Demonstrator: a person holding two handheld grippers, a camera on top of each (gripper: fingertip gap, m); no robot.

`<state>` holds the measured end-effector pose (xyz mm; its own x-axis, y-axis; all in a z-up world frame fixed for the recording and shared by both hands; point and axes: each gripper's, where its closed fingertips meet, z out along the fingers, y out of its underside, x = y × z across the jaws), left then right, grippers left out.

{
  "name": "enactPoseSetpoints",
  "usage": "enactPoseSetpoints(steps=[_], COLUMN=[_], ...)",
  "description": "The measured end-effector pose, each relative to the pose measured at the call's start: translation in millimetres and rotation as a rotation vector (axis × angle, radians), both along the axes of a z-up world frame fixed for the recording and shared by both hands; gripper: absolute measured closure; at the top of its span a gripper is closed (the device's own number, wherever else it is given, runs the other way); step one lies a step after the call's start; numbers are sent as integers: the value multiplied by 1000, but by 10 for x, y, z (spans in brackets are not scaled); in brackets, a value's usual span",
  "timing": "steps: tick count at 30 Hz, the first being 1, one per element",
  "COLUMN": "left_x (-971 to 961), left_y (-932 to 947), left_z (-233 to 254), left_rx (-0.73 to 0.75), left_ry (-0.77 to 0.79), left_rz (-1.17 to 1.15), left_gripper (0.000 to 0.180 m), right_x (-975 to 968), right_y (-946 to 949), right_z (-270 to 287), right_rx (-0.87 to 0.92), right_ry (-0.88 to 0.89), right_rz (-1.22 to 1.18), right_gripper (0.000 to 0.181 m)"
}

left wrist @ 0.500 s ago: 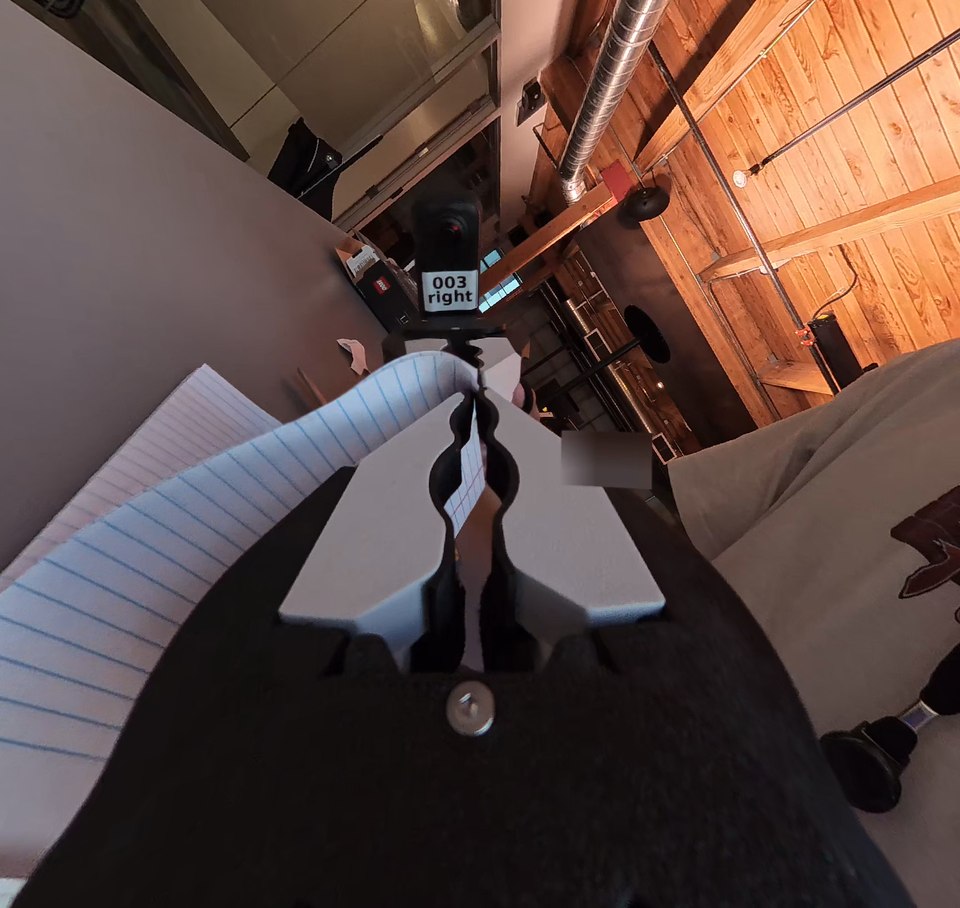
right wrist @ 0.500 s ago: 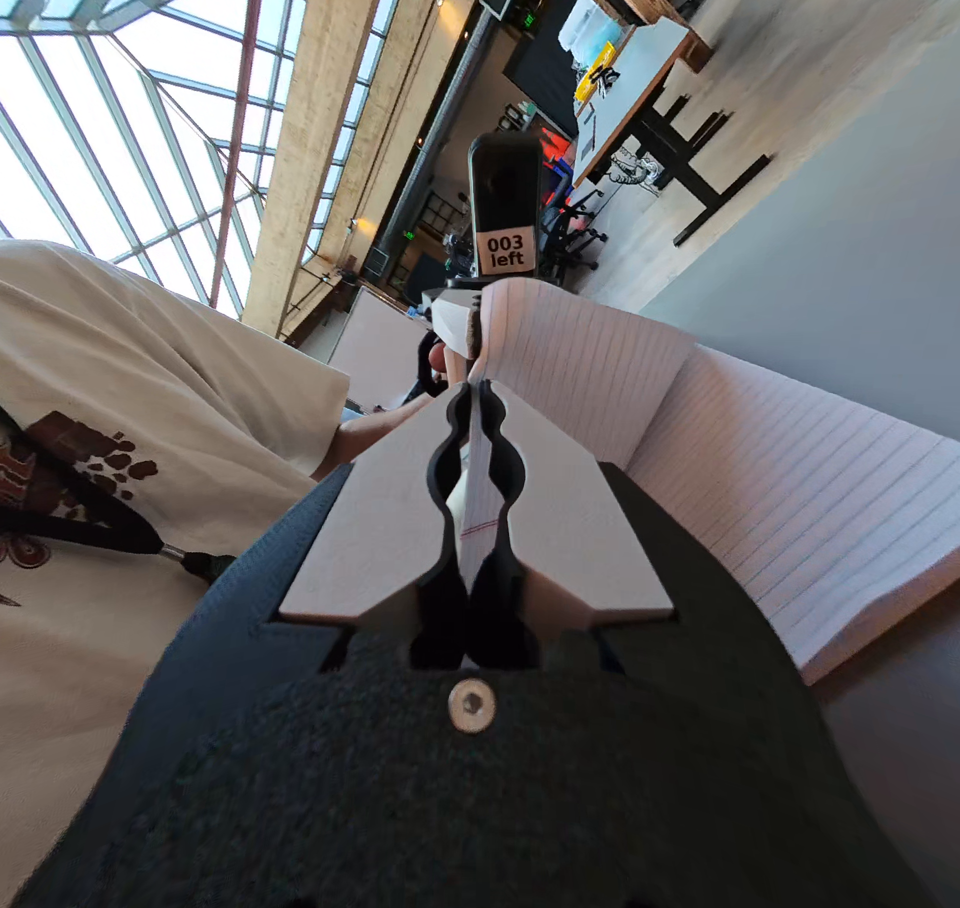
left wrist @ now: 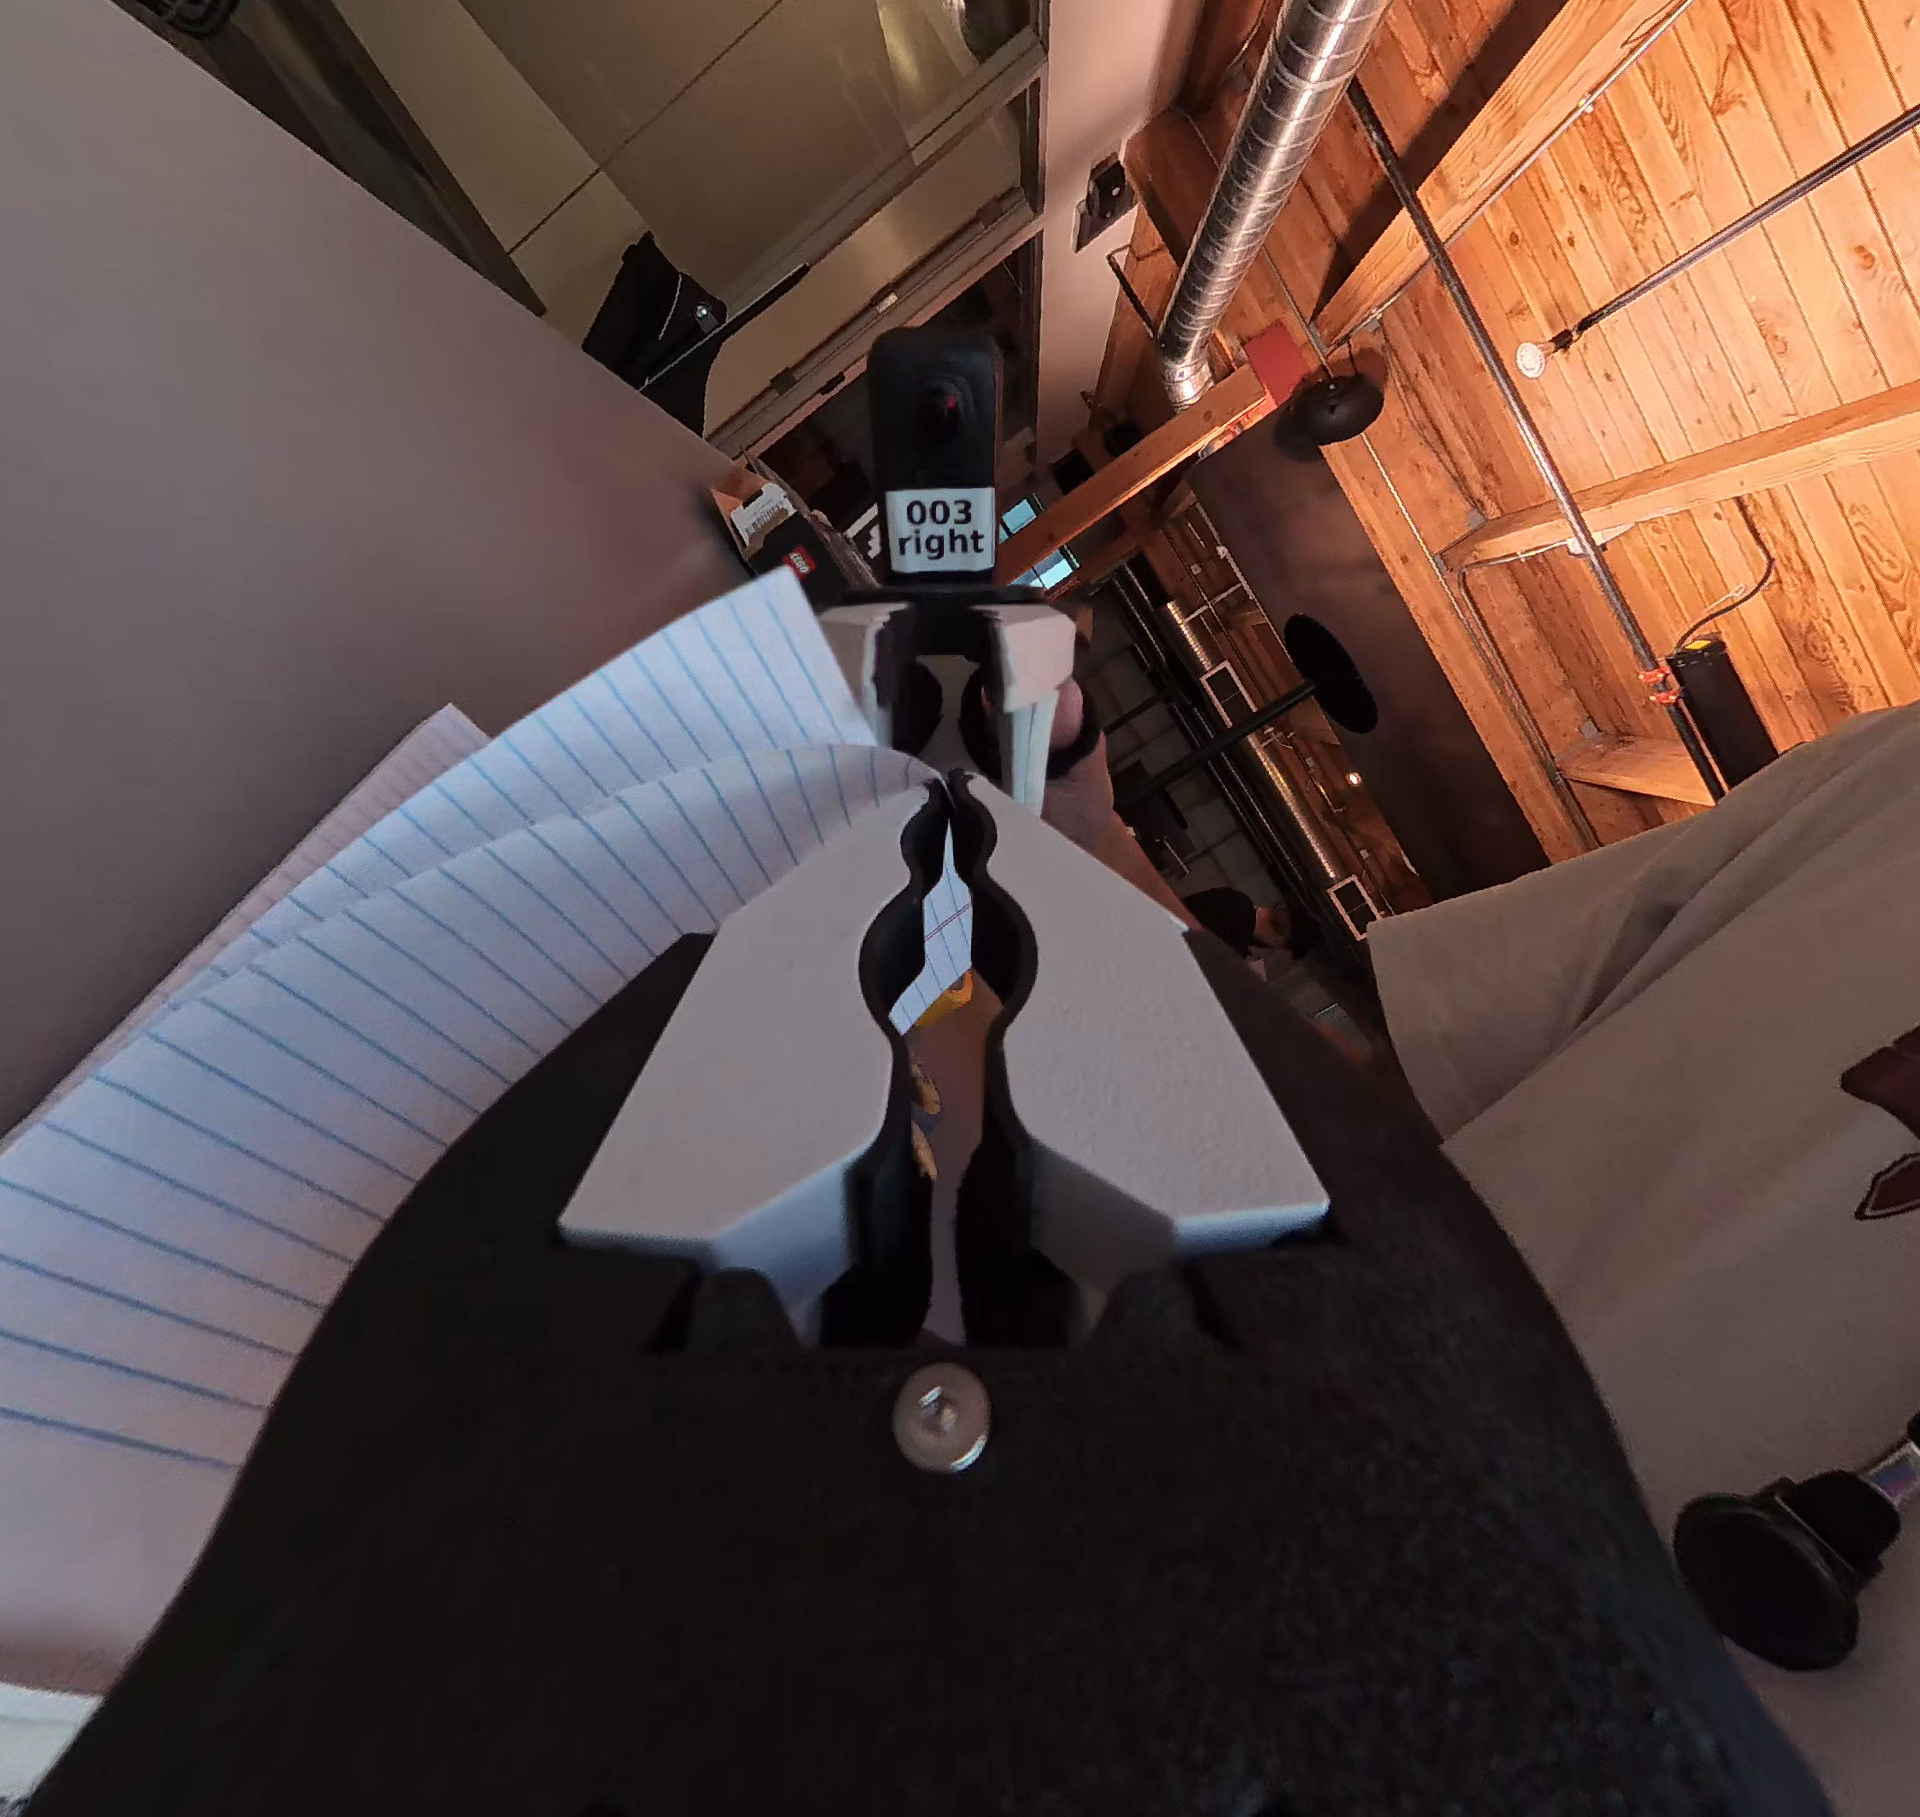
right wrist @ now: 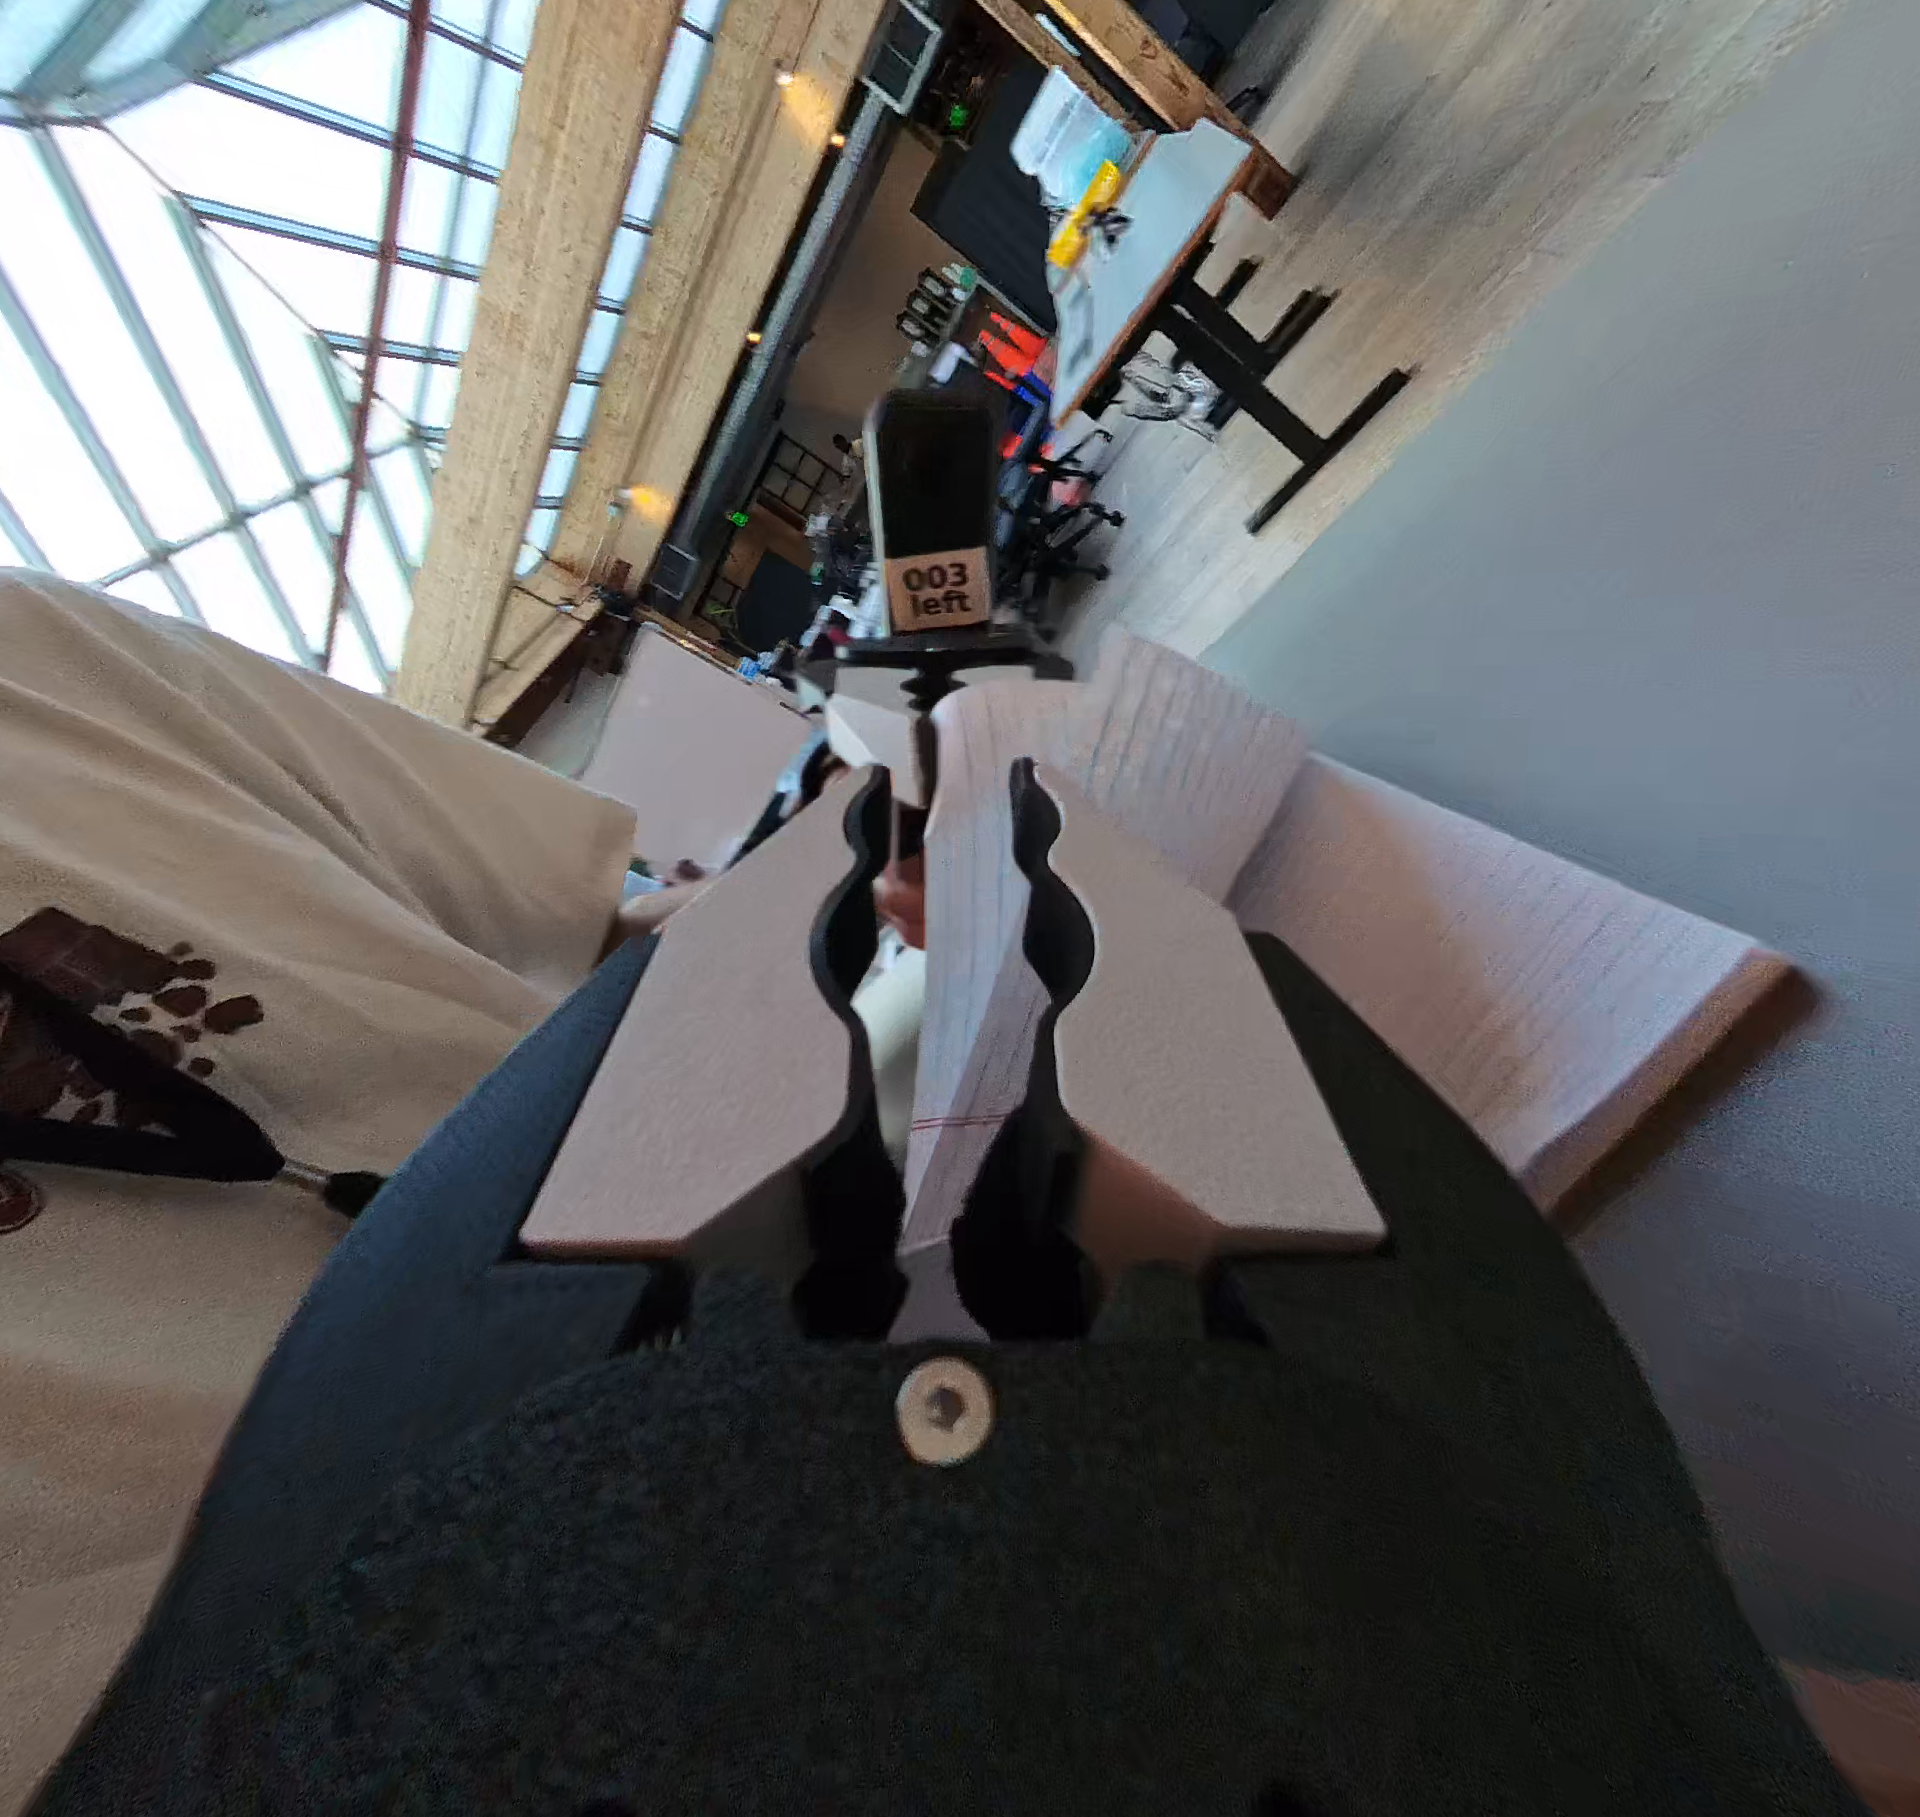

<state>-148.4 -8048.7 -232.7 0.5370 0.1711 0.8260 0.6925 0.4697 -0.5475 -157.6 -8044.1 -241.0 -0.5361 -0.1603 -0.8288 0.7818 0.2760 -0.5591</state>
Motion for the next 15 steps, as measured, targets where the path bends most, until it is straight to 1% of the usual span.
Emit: enactPoseSetpoints(steps=[1,3,5,6,7,8,11,12,13,14,15], left_x=[-1,-17,-23,-16,-16,-28,3,30,6,36,53], left_y=[0,-2,-41,-87,-140,-183,-161,-155,-167,-272,-436], left_z=[-14,-45,-32,19,58,64,100,66,-24,-89,-243], left_rx=[-13,-33,-7,22,36,27,-34,-79,-152,-258,-413], left_ry=[-2,-20,-59,-71,-85,-100,-72,-69,-76,-81,-87], left_rz=[0,3,6,9,16,26,0,-11,1,36,94], left_gripper=[180,180,180,180,180,180,180,180,179,168,161], right_x=[-75,-69,103,182,253,324,373,382,348,288,243], right_y=[-2,-27,-87,-107,-131,-166,-272,-282,-283,-289,-282], right_z=[-43,42,70,1,-68,-134,-414,-482,-527,-543,-553], right_rx=[60,98,145,204,250,284,432,470,507,529,550], right_ry=[61,253,494,598,658,678,667,656,657,668,680], right_rz=[-29,-33,41,85,122,155,192,204,187,148,116], right_gripper=[157,155,137,126,115,109,144,167,181,181,181])
